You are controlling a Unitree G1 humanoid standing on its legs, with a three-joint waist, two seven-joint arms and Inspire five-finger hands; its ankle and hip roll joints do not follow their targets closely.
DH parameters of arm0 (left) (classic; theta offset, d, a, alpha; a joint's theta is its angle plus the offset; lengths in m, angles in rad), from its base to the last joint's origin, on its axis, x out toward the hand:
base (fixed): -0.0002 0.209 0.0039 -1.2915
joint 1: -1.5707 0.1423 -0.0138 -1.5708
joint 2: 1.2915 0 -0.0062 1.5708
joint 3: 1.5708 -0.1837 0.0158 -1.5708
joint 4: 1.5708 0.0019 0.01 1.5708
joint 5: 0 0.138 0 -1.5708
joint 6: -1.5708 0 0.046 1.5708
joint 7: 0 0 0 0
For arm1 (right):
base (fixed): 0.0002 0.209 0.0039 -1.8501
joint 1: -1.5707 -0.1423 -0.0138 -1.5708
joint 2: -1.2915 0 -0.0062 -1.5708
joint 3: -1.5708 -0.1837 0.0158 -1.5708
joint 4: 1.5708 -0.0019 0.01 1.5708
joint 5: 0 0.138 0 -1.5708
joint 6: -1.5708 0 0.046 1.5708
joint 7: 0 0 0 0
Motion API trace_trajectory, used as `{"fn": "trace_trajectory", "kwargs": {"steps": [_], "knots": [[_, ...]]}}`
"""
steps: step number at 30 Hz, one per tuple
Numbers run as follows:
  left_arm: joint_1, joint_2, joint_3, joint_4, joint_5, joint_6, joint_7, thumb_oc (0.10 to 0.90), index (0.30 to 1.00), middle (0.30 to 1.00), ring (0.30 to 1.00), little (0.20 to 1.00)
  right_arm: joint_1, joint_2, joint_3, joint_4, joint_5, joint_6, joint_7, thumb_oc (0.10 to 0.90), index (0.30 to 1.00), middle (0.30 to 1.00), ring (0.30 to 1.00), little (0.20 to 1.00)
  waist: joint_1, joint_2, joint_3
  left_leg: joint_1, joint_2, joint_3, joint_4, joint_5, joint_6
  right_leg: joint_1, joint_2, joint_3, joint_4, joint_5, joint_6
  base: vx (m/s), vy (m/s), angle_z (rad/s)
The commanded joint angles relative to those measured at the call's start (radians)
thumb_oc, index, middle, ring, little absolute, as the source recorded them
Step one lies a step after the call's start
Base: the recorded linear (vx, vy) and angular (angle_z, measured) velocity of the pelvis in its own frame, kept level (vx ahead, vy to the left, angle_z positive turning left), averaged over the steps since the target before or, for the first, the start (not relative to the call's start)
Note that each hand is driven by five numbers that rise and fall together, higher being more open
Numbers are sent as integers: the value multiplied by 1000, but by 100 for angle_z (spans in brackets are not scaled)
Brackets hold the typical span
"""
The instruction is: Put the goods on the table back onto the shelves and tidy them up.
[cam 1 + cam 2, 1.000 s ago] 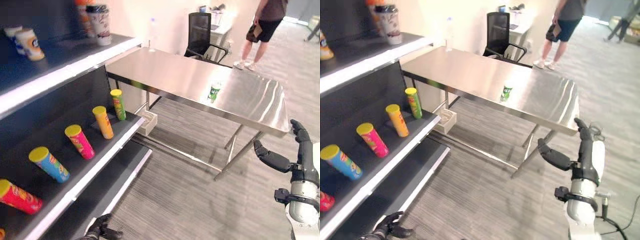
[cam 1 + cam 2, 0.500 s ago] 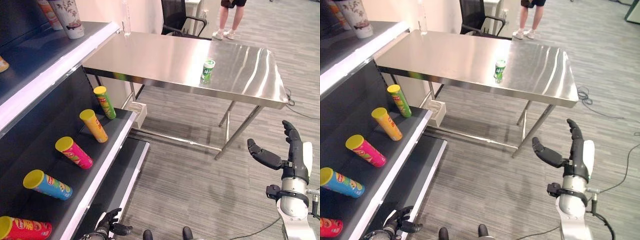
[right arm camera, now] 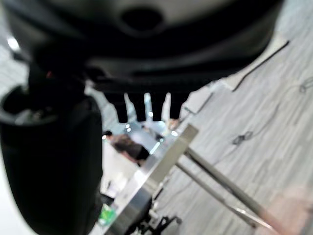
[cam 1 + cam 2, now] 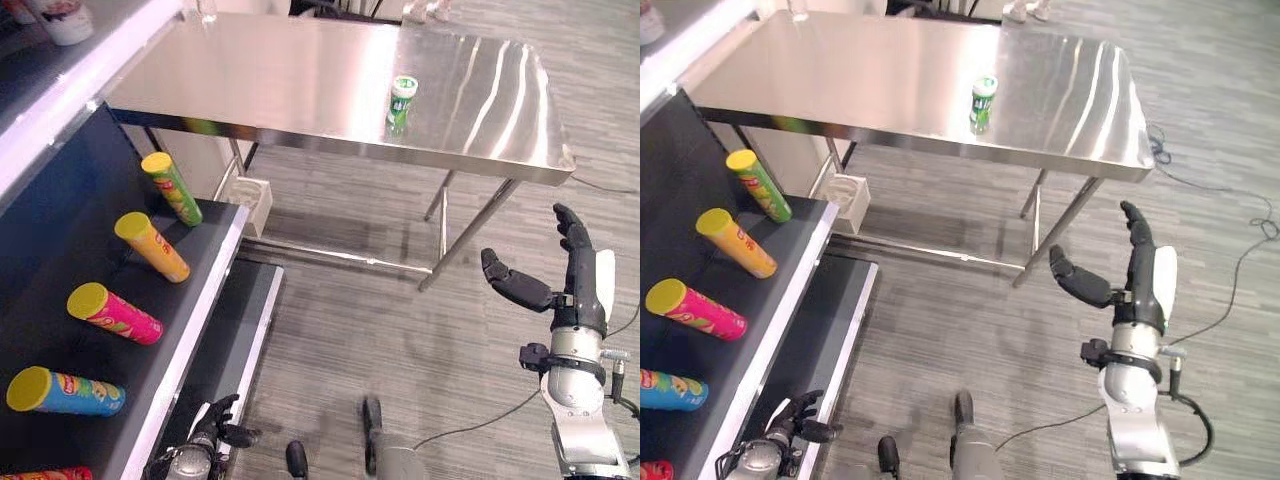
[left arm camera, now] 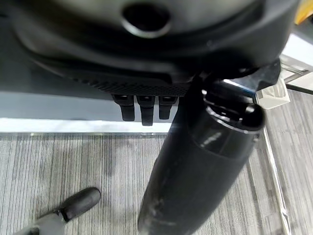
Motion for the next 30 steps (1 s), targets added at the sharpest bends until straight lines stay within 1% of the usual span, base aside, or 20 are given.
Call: {"fn": "trace_trajectory", "kwargs": {"steps": [1, 3, 4, 5, 6, 7, 8, 11, 13, 15, 16, 18, 19, 20, 21, 23, 25, 27, 29, 30], "knots": [[-16, 38, 14, -69, -2, -56, 17, 800, 900, 900, 900, 900, -74, -123, -108, -100, -32, -77, -82, 800, 900, 900, 900, 900, 12, -6, -80, 76, -9, -31, 109, -204, -82, 63, 26, -28, -19, 61, 28, 251, -210, 101], [-11, 27, 21, -60, -2, -57, 27, 800, 900, 900, 900, 900, -75, -143, -131, -116, -35, -81, -96, 800, 900, 900, 900, 900, 10, -9, -101, 102, 22, -42, 117, -217, -97, 77, 17, -31, 15, 75, 27, 251, -226, 77], [-7, 22, 22, -57, -6, -56, 29, 800, 900, 900, 900, 900, -68, -148, -140, -125, -30, -81, -94, 800, 900, 900, 900, 900, 7, -3, -107, 113, 41, -47, 122, -219, -106, 80, 18, -44, 38, 66, 21, 186, -165, 57], [-7, 22, 22, -57, -6, -56, 29, 800, 900, 900, 900, 900, -68, -148, -141, -125, -30, -80, -94, 800, 900, 900, 900, 900, 6, -2, -107, 113, 42, -49, 122, -220, -106, 80, 18, -46, 38, 65, 21, 199, -186, 46], [-3, 13, 30, -48, -12, -58, 31, 800, 900, 900, 900, 900, -64, -159, -155, -131, -25, -86, -94, 800, 900, 900, 900, 900, 8, 4, -119, 131, 67, -48, 131, -224, -119, 85, 20, -63, 71, 45, 8, 323, -315, 38], [4, -3, 28, -47, -18, -60, 33, 800, 900, 900, 900, 900, -66, -191, -180, -146, -28, -89, -92, 800, 900, 900, 900, 900, 10, 22, -139, 138, 116, -50, 169, -173, -145, 114, 33, -92, 114, -5, -30, 325, -322, 28], [4, -4, 27, -47, -18, -60, 34, 800, 900, 900, 900, 900, -64, -192, -181, -147, -28, -88, -92, 800, 900, 900, 900, 900, 9, 25, -139, 138, 118, -52, 168, -173, -148, 114, 34, -94, 116, -7, -32, 285, -290, 20], [5, -13, 31, -41, -25, -61, 34, 800, 900, 900, 900, 900, -55, -215, -198, -160, -23, -95, -88, 800, 900, 900, 900, 900, 10, 39, -163, 136, 153, -63, 228, -96, -174, 152, 57, -112, 133, -61, -67, 191, -213, 8], [4, -16, 30, -43, -28, -58, 29, 800, 900, 900, 900, 900, -43, -231, -224, -171, -20, -98, -86, 800, 900, 900, 900, 900, 8, 37, -160, 100, 170, -73, 330, -31, -178, 187, 65, -112, 142, -90, -89, 167, -221, 10], [-1, -19, 27, -41, -31, -57, 29, 800, 900, 900, 900, 900, -40, -231, -243, -182, 1, -109, -85, 800, 900, 900, 900, 900, -5, 34, -157, 64, 193, -54, 408, 28, -176, 214, 66, -117, 144, -117, -107, 120, -195, 13], [-7, -20, 24, -40, -35, -55, 26, 800, 900, 900, 900, 900, -37, -236, -252, -187, 16, -111, -81, 800, 900, 900, 900, 900, -6, 28, -152, 36, 196, -42, 424, 17, -164, 227, 60, -123, 148, -126, -116, 105, -150, 12], [-13, -28, 19, -40, -37, -53, 21, 800, 900, 900, 900, 900, -45, -232, -260, -197, 51, -123, -70, 800, 900, 900, 900, 900, 1, 26, -149, 4, 172, -32, 388, -24, -153, 251, 54, -131, 139, -133, -116, 106, -112, 29], [-13, -34, 12, -39, -38, -53, 16, 800, 900, 900, 900, 900, -52, -230, -269, -200, 84, -134, -62, 800, 900, 900, 900, 900, 5, 17, -148, -23, 148, -25, 358, -79, -143, 266, 42, -133, 131, -133, -115, 150, -102, 39], [-11, -34, -2, -43, -39, -54, 10, 800, 900, 900, 900, 900, -77, -235, -261, -188, 120, -150, -56, 800, 900, 900, 900, 900, 25, 12, -143, -78, 96, -36, 303, -116, -129, 288, 38, -139, 122, -136, -106, 121, -69, 26], [-11, -35, -2, -43, -39, -54, 10, 800, 900, 900, 900, 900, -79, -237, -261, -185, 122, -152, -56, 800, 900, 900, 900, 900, 23, 11, -144, -77, 93, -38, 299, -114, -128, 288, 35, -140, 121, -138, -104, 105, -51, 20], [-13, -36, -9, -33, -36, -55, 5, 800, 900, 900, 900, 900, -104, -247, -240, -165, 144, -159, -46, 800, 900, 900, 900, 900, 39, 13, -140, -117, 50, -53, 234, -82, -125, 309, 47, -145, 115, -137, -100, 101, -50, 4], [-19, -38, -10, -23, -35, -53, 0, 800, 900, 900, 900, 900, -120, -245, -229, -148, 161, -160, -42, 800, 900, 900, 900, 900, 43, 14, -140, -129, 25, -30, 183, -51, -123, 328, 60, -156, 109, -142, -97, 126, -37, 4], [-18, -35, -7, -21, -35, -54, -6, 800, 900, 900, 900, 900, -138, -247, -212, -142, 163, -160, -30, 800, 900, 900, 900, 900, 42, 30, -142, -109, 20, 5, 130, -38, -117, 323, 78, -160, 122, -152, -97, 136, 34, 3], [-7, -35, 1, -6, -34, -49, 2, 800, 900, 900, 900, 900, -176, -257, -175, -116, 162, -154, -23, 800, 900, 900, 900, 900, 58, 49, -149, -77, 5, -1, 62, -5, -105, 313, 66, -166, 163, -172, -92, 153, 78, -6], [-7, -35, 2, -6, -35, -49, 2, 800, 900, 900, 900, 900, -178, -257, -174, -115, 162, -154, -24, 800, 900, 900, 900, 900, 58, 48, -149, -75, 4, 1, 58, -3, -105, 311, 64, -164, 168, -175, -92, 90, 69, -12]]}}
